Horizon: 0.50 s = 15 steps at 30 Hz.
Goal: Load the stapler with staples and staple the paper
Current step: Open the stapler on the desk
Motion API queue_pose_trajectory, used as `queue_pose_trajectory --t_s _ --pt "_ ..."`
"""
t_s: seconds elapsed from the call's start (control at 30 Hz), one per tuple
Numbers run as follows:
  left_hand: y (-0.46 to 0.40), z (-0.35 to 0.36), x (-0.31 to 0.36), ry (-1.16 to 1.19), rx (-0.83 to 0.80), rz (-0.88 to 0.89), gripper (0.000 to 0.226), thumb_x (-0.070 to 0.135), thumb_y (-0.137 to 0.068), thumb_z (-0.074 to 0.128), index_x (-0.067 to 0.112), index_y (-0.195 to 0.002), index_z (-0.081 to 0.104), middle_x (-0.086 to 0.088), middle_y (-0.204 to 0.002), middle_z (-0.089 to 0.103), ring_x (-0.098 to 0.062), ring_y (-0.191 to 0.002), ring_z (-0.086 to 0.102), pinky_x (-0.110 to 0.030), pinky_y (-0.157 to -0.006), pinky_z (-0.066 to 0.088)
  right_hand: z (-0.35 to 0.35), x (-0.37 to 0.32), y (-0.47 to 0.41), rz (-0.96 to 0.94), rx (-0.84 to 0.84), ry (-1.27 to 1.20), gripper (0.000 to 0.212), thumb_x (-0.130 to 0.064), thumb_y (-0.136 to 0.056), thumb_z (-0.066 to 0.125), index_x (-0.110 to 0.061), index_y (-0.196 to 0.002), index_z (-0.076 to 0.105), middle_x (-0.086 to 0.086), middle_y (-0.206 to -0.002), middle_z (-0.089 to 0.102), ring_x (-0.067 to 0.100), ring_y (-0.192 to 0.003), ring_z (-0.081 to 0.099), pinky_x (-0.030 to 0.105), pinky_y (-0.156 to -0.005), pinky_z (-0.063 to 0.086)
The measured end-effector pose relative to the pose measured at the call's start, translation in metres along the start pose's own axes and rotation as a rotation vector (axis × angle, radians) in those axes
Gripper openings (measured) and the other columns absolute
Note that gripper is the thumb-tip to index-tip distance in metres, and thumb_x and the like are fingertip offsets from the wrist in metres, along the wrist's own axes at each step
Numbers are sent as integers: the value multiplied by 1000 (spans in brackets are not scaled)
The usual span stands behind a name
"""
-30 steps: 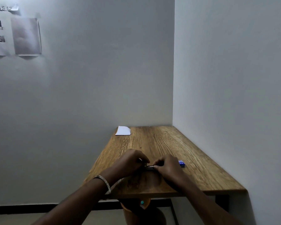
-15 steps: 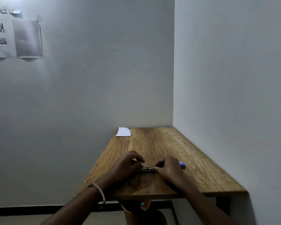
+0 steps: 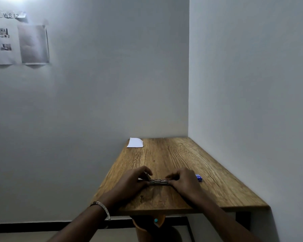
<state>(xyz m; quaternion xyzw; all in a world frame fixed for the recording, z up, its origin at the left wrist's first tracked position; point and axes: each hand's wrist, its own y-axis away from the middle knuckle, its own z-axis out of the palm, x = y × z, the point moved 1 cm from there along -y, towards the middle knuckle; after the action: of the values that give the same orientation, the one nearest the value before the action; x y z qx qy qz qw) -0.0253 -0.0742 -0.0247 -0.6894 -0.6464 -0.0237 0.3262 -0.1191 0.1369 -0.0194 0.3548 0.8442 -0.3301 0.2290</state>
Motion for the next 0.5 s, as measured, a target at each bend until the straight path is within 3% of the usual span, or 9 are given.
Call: queue_pose_trajectory --t_s 0.1,0.27,0.5 --pt "0 0 1 1 5 10 32 22 -88 70 45 -106 55 14 -103 71 4 -99 66 -25 -90 56 1 0 -2 -29 -30 46 14 -19 -90 71 -23 -102 78 -9 -109 73 -5 -89 58 9 -75 43" --pt "1 0 2 3 14 24 30 22 -88 71 41 -106 56 12 -103 71 0 -97 66 -29 -87 58 1 3 -4 2 -103 -61 12 -21 -90 71 -28 -99 77 -13 -103 71 1 -98 62 24 -89 53" --pt "1 0 4 8 5 24 29 22 -87 72 35 -109 58 10 -106 70 -2 -100 66 -30 -88 58 5 0 -8 1 -196 -106 15 -25 -90 70 -32 -102 78 -15 -112 69 1 -105 58 21 -86 44"
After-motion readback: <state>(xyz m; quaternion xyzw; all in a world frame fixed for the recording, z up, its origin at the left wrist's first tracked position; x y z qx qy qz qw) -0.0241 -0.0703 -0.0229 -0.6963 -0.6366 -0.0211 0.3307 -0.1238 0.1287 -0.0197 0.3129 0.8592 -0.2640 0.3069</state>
